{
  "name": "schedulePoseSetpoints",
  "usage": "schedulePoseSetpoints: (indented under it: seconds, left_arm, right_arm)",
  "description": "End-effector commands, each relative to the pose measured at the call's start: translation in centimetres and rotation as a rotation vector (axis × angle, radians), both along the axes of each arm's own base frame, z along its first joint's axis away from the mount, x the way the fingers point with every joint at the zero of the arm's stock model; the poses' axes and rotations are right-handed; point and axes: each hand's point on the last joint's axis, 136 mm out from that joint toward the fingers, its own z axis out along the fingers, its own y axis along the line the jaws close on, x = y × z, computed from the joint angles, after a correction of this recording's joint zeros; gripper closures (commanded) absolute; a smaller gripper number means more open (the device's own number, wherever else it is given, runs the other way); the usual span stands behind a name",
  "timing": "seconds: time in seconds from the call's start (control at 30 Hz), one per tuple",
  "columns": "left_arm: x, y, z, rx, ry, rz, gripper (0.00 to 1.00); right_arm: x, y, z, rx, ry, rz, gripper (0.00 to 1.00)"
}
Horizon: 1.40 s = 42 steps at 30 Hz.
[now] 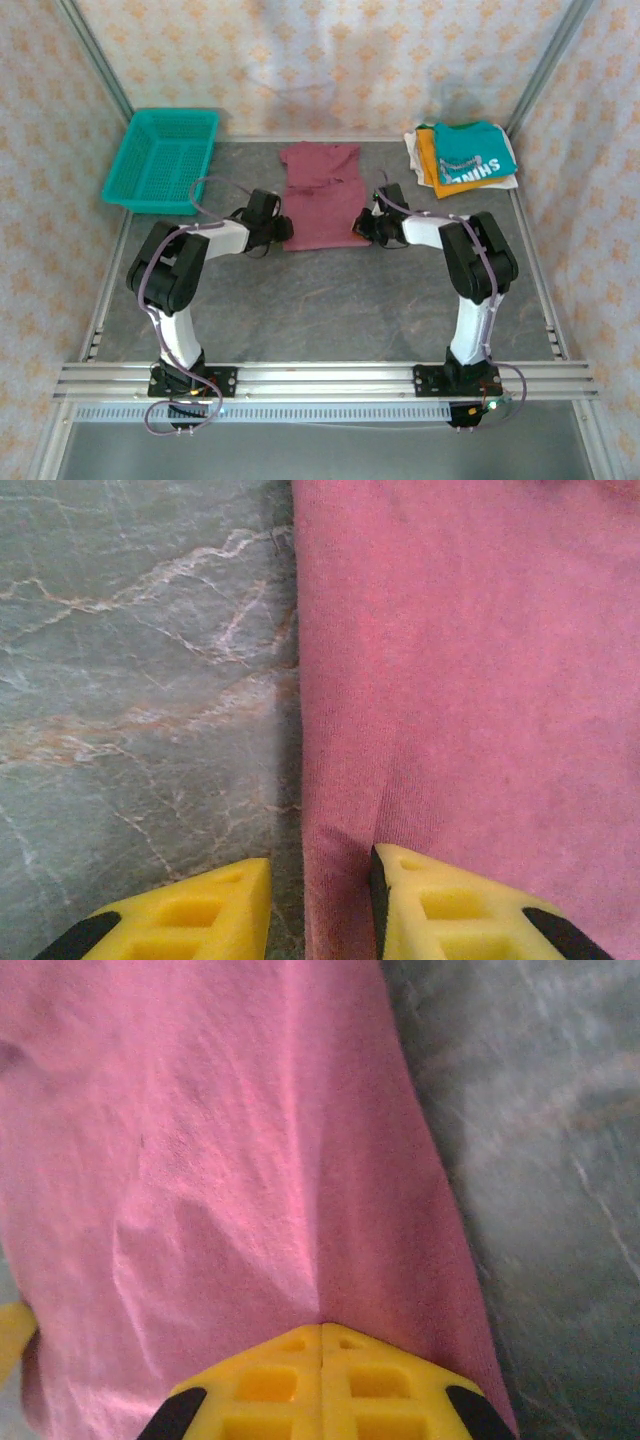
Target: Fold and stack the t-shirts
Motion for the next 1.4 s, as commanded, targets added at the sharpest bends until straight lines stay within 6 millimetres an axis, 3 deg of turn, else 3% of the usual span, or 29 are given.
schedulePoseSetpoints:
  seconds: [0.0,0.17,0.27,0.37,0.43,0.57,0.7,0.93,1.37]
  left_arm:
    - [-2.5,0.6,-1.4,0.009,0.057,0.032,0.68]
    - [-6.9,1.2,-2.3,0.047,0.129,0.02,0.7]
    - [-9.4,1.0,-1.7,0.036,0.16,0.047,0.7]
    - [-10.1,1.7,0.7,0.022,0.122,0.091,0.7]
    - [-9.9,1.7,3.0,0.0,0.079,0.094,0.7]
    - [-9.6,1.7,5.8,-0.005,0.055,0.075,0.66]
    - [-9.5,2.8,4.3,-0.001,0.098,0.087,0.63]
    - [-8.6,1.1,3.2,-0.053,0.12,0.023,0.6]
    - [-9.7,-1.1,0.8,-0.05,0.172,-0.034,0.61]
  right_arm:
    - [-2.0,-0.6,-1.1,-0.029,0.038,-0.018,1.0]
    - [-6.7,0.1,-2.5,-0.028,0.1,0.0,1.0]
    - [-8.6,0.5,-2.0,-0.032,0.119,0.0,1.0]
    - [-8.6,-0.3,0.4,-0.048,0.09,-0.044,0.97]
    - [-8.0,-0.8,2.5,-0.077,0.05,-0.052,0.84]
    - [-7.8,-2.9,5.2,-0.135,0.001,-0.11,0.74]
    - [-8.3,-4.3,4.0,-0.129,0.03,-0.164,0.66]
    - [-9.0,-4.2,1.4,-0.111,0.083,-0.174,0.64]
    - [-8.6,-3.5,0.7,-0.09,0.078,-0.152,0.61]
